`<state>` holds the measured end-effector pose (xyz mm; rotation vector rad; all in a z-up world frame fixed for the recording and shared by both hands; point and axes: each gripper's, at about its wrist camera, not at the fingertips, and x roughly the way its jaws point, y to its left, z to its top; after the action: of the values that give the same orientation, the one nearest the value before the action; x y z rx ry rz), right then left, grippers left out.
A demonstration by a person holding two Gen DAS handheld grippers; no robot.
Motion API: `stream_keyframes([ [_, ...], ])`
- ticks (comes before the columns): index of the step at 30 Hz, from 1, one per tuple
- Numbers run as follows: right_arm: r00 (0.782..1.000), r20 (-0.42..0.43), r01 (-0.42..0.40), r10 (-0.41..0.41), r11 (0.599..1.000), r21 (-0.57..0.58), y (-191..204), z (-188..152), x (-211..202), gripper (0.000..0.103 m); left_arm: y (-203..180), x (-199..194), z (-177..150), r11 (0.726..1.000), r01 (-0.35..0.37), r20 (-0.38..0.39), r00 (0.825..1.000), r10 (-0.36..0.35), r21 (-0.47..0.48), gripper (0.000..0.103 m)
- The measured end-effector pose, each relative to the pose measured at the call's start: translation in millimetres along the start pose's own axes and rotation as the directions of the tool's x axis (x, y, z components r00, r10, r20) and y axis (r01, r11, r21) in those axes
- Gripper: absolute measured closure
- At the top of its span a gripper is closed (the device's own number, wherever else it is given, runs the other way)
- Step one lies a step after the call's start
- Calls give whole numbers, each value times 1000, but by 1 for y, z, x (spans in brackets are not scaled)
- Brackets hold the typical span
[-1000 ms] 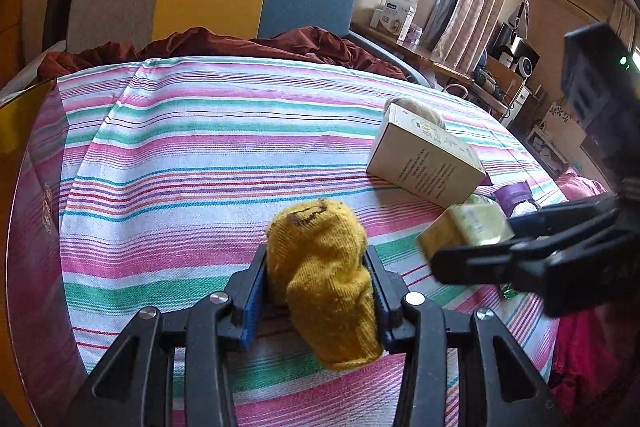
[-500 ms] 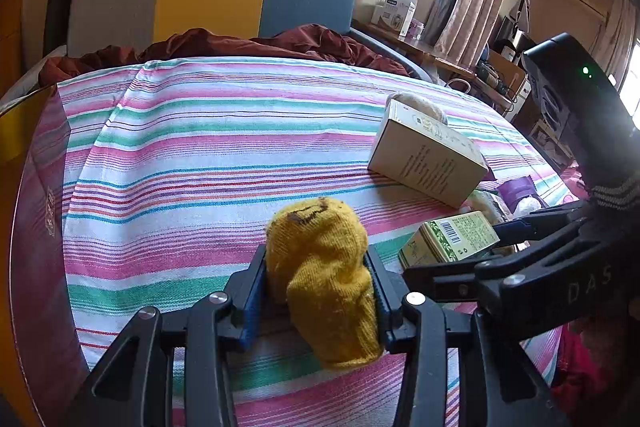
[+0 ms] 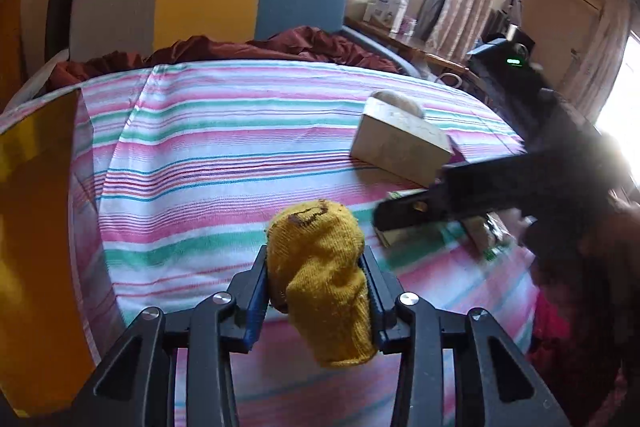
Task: Organize objects
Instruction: 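Carry the yellow knitted cloth into the gold tray and open the left tool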
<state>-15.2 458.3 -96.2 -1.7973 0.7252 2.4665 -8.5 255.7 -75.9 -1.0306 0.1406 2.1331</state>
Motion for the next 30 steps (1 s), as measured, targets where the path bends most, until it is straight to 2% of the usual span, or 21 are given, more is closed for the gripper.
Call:
stream_keyframes([
  [4,998,-5,57,-58,996,-65,9,-2,6,0,1,-44,-9,999,24,39,999,-25,37,62],
  [7,993,-7,117,-118,985,-126,18,-5,11,0,19,-82,-3,1000,17,105,994,-15,-12,62],
  [9,987,-9,160,-163,973,-169,22,-8,15,0,39,-105,3,998,-7,147,989,15,-54,62],
  [13,973,-2,226,-233,948,-224,31,-12,22,0,94,-140,7,979,-105,185,973,138,-175,62],
  [17,972,-2,228,-234,949,-218,30,-11,23,0,156,-159,-4,928,-196,155,955,254,-315,62],
  [20,972,5,232,-237,948,-217,29,-11,24,0,190,-168,-17,885,-228,125,946,300,-406,62],
  [22,972,6,233,-237,948,-217,29,-10,24,0,200,-171,-25,873,-247,114,940,321,-420,62],
  [27,970,14,240,-243,944,-226,30,-10,24,0,217,-161,-39,853,-249,49,951,304,-458,62],
  [30,969,16,244,-248,942,-231,30,-9,25,0,220,-149,-42,843,-285,-13,949,314,-456,62],
])
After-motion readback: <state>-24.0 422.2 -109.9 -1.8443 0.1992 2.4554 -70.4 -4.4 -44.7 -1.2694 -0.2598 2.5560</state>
